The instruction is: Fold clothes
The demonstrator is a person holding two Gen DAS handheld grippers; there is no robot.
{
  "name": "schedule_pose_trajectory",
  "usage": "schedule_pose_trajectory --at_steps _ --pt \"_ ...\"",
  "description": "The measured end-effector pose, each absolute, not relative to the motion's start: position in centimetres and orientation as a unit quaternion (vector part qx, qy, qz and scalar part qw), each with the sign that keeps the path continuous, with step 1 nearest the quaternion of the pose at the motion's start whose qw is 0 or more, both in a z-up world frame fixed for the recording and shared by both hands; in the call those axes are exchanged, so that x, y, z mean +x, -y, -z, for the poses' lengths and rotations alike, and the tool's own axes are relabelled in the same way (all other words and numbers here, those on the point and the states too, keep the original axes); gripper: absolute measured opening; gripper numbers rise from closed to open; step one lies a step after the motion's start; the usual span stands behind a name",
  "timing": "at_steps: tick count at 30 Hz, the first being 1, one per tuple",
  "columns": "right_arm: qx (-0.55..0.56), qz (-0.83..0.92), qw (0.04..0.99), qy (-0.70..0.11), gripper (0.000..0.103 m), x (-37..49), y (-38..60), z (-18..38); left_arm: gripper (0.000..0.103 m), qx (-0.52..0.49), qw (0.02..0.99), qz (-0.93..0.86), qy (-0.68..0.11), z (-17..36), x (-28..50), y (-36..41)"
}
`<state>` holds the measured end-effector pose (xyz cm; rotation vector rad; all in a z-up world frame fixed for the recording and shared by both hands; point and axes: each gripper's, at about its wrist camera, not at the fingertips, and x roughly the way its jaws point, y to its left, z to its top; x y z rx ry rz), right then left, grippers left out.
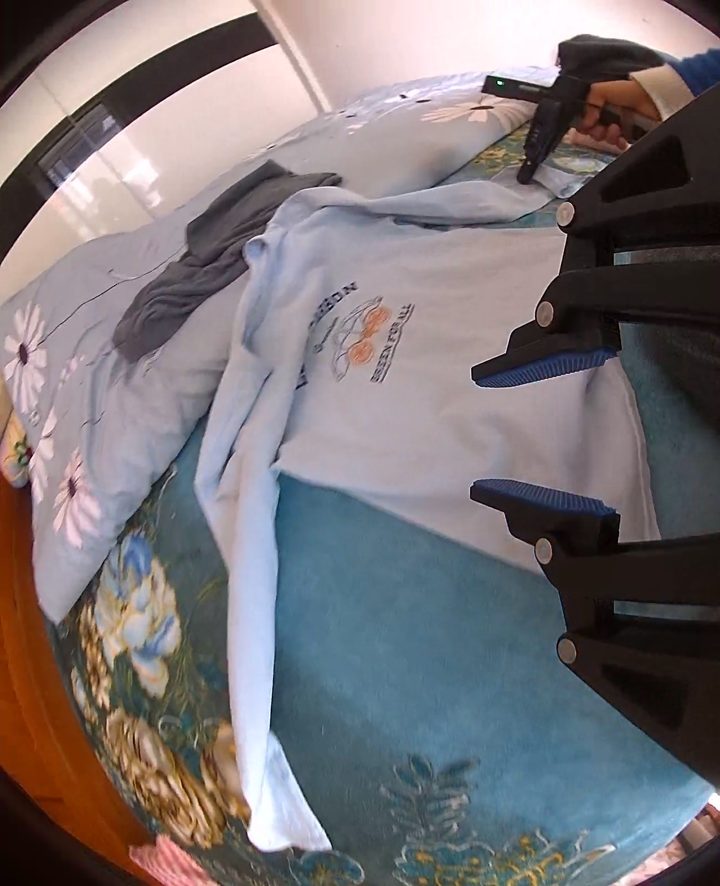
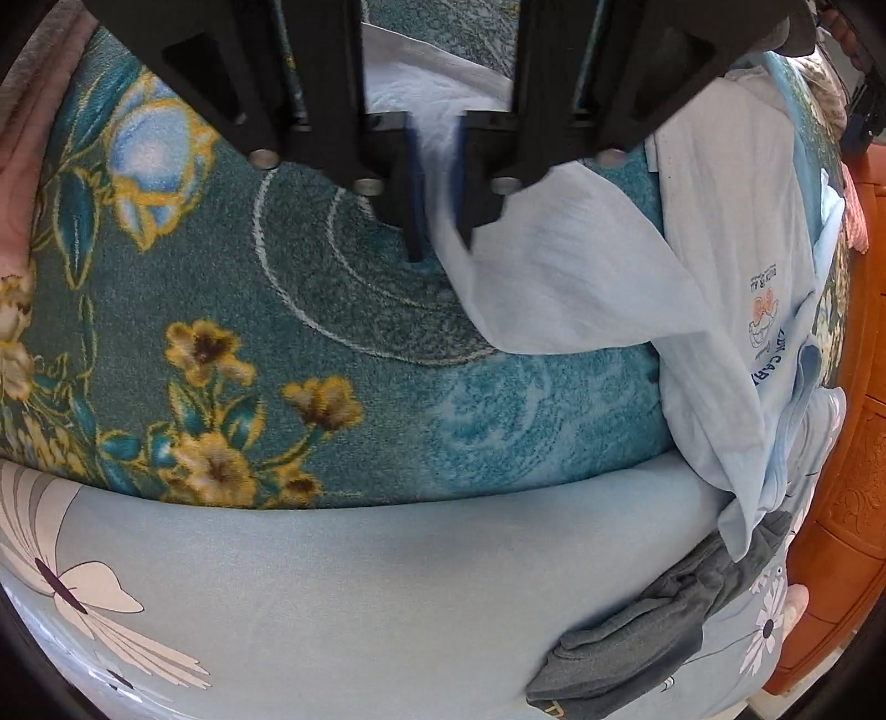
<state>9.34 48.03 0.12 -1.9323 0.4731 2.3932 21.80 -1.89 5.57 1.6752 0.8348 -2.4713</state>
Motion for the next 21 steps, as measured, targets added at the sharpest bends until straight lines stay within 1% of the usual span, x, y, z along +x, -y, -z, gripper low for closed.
schedule_pose_trajectory --at_steps 2,5,10,12,14,17,21 --pt "-0.623 -0.772 0.010 -0.124 0.003 8.7 -47.9 -1.1 0.038 0.559 -0.002 0.787 -0.259 -4.1 19.9 -0.3" --pt "-0.592 -0.803 0.032 -0.065 0.003 7.3 -48.7 -4.7 0.038 0.586 -0.001 0.779 -0.225 -1.8 18.9 -2.3" --pt "-0.502 -0.855 0.128 -0.023 0.003 3.9 -53.1 -11.9 0.038 0.613 0.001 0.760 -0.216 1.3 18.8 -3.3" --pt "-0.484 -0.861 0.151 -0.032 0.003 2.3 -54.8 -13.1 0.038 0.618 0.002 0.757 -0.213 2.1 18.9 -3.3" --pt "-0.482 -0.859 0.168 -0.043 0.003 0.6 -56.0 -13.0 0.038 0.617 0.000 0.756 -0.220 2.5 19.0 -3.0" --pt "-0.496 -0.847 0.187 -0.037 0.003 -1.5 -55.7 -11.5 0.038 0.607 -0.006 0.758 -0.239 2.2 19.2 -2.3" --pt "-0.503 -0.847 0.170 -0.027 0.003 -1.9 -53.8 -10.4 0.038 0.587 -0.010 0.768 -0.255 1.0 20.0 -1.4"
